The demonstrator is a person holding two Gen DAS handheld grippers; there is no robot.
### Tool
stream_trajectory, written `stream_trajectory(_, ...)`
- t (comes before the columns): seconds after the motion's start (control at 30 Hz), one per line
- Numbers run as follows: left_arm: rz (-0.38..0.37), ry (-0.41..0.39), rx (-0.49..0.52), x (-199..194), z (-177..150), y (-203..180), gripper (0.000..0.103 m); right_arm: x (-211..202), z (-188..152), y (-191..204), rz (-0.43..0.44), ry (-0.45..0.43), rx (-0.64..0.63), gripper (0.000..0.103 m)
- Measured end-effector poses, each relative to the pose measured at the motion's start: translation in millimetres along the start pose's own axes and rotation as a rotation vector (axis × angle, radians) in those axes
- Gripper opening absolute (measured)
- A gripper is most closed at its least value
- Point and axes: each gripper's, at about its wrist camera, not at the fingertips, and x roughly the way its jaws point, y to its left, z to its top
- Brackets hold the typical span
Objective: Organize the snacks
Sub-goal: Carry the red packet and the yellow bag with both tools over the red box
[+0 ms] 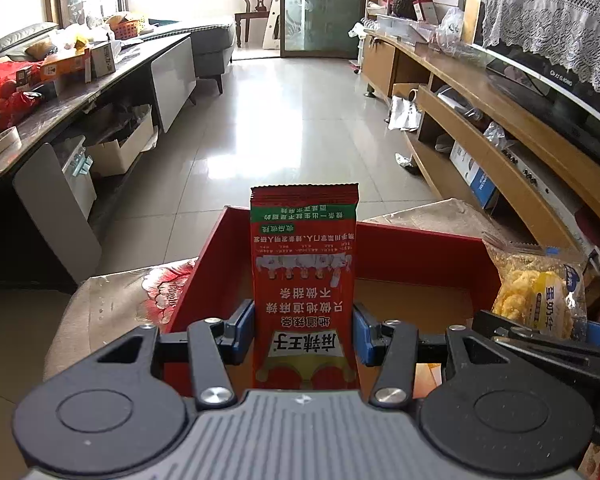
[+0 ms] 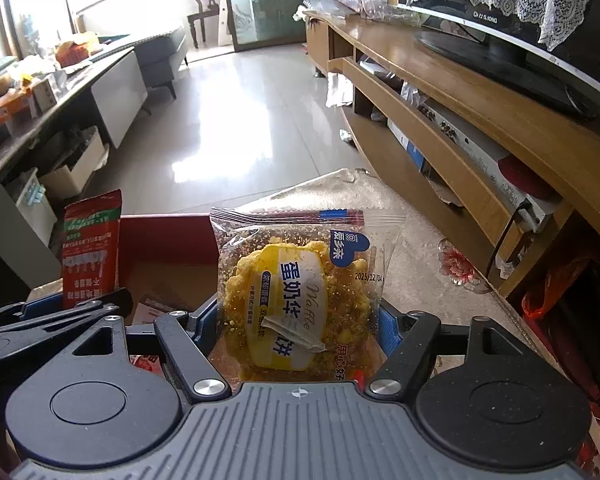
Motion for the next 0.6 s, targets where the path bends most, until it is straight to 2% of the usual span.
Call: stream_trajectory(0.6,0.04,0.05,0.011,30.7,-1.8,-2.6,0.048,31.8,2.0,3.4,-0.002,0.055,-0.012,0.078)
